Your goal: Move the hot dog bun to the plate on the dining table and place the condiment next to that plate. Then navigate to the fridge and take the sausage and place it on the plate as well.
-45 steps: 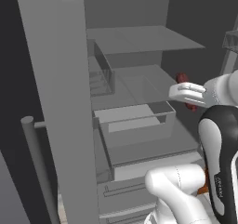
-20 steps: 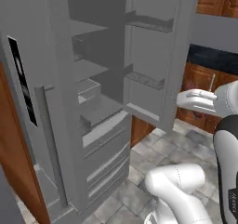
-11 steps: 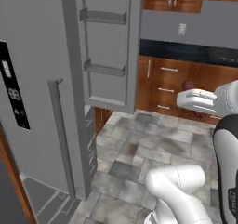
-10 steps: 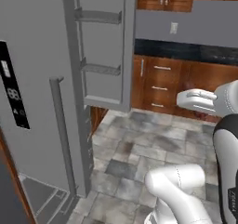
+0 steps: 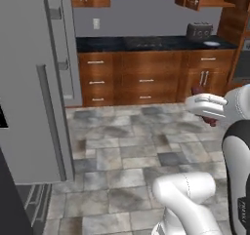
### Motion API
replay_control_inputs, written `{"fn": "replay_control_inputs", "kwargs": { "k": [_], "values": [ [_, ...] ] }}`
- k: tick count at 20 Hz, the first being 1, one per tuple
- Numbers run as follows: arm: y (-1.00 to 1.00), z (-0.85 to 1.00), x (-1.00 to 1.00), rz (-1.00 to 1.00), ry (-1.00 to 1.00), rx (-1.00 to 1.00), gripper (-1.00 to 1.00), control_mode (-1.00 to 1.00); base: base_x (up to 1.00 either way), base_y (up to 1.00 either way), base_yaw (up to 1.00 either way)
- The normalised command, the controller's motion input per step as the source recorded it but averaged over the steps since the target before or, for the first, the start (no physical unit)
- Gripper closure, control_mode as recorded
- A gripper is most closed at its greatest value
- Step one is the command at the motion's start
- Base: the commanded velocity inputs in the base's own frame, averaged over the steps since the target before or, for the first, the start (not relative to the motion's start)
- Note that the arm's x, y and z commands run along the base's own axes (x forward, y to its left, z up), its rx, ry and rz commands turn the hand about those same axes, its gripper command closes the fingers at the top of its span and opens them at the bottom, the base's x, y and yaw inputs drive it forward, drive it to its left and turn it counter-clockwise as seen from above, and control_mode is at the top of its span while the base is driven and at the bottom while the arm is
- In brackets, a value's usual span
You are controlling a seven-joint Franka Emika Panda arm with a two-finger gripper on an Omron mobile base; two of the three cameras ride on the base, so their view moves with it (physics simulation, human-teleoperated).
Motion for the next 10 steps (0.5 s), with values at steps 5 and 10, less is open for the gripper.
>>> {"fn": "replay_control_inputs", "kwargs": {
  "k": [5, 10],
  "values": [
    [0.00, 0.00, 0.00, 0.00, 0.00, 0.00, 1.00, 1.00, -0.70, -0.32, -0.54],
    [0.00, 0.00, 0.00, 0.00, 0.00, 0.00, 1.00, 1.00, -0.56, -0.56, -0.44]
  ]
}}
